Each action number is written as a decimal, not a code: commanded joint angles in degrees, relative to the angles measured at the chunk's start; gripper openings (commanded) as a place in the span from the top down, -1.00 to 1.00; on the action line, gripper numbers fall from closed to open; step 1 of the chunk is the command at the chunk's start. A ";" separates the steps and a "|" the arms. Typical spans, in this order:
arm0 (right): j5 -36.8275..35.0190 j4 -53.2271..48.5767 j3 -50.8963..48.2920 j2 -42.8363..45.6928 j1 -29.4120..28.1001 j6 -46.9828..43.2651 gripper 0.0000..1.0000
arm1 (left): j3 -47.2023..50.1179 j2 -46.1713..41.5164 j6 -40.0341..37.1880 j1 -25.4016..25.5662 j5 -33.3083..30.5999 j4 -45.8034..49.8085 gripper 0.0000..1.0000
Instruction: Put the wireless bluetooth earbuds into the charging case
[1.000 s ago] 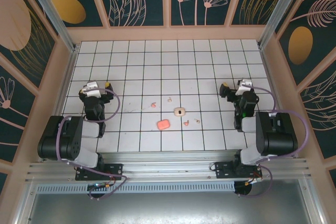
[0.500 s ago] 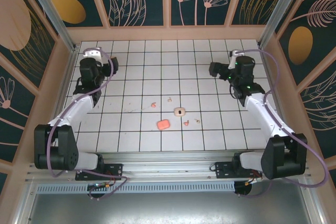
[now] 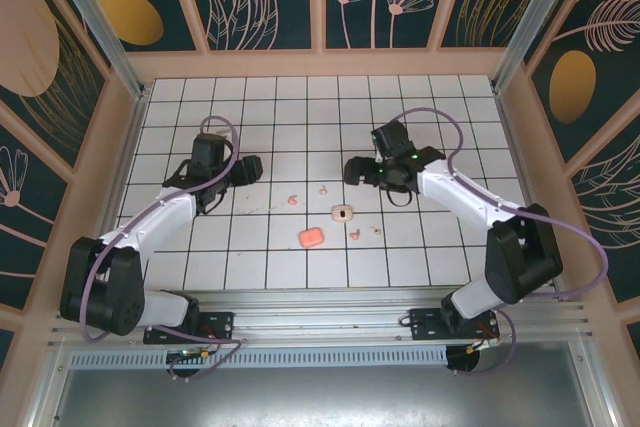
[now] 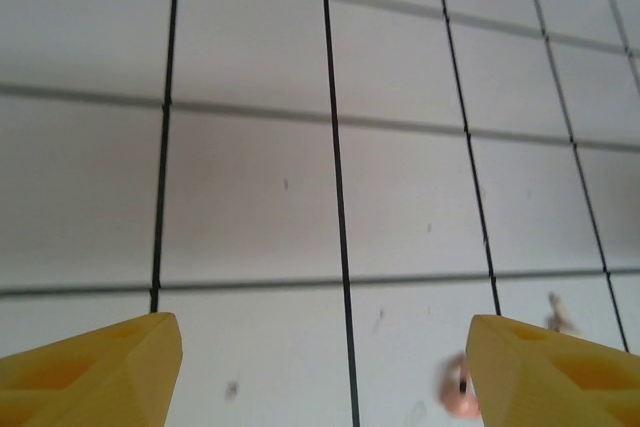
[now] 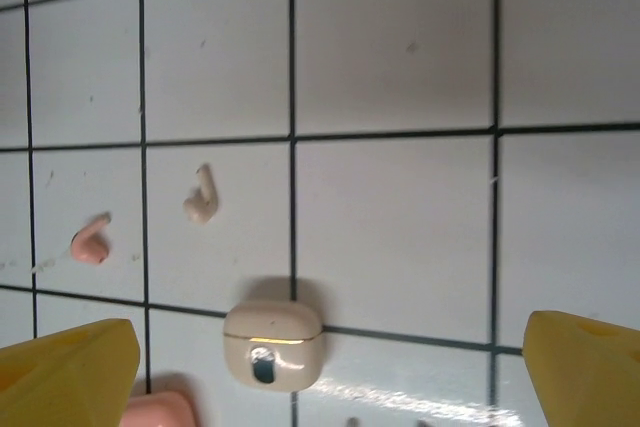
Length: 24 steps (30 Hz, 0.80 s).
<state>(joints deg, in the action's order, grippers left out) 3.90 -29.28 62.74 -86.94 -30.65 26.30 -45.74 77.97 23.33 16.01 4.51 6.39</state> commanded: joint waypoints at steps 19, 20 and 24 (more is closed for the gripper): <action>3.25 -13.13 14.01 -17.22 -8.02 5.60 -0.69 | 5.70 -4.00 5.32 1.94 1.64 6.89 -0.59; 2.98 -13.56 14.32 -17.66 -8.12 5.44 -0.66 | 5.85 -3.93 5.53 1.95 1.82 6.88 -0.58; 3.01 -14.44 14.64 -19.02 -8.89 4.35 -0.53 | 6.08 -3.43 5.85 1.94 2.55 6.64 -0.58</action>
<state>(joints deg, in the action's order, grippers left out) 7.55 -40.32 75.92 -104.73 -38.48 30.94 -40.47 74.98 27.97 17.69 5.87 12.29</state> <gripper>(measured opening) 0.776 0.790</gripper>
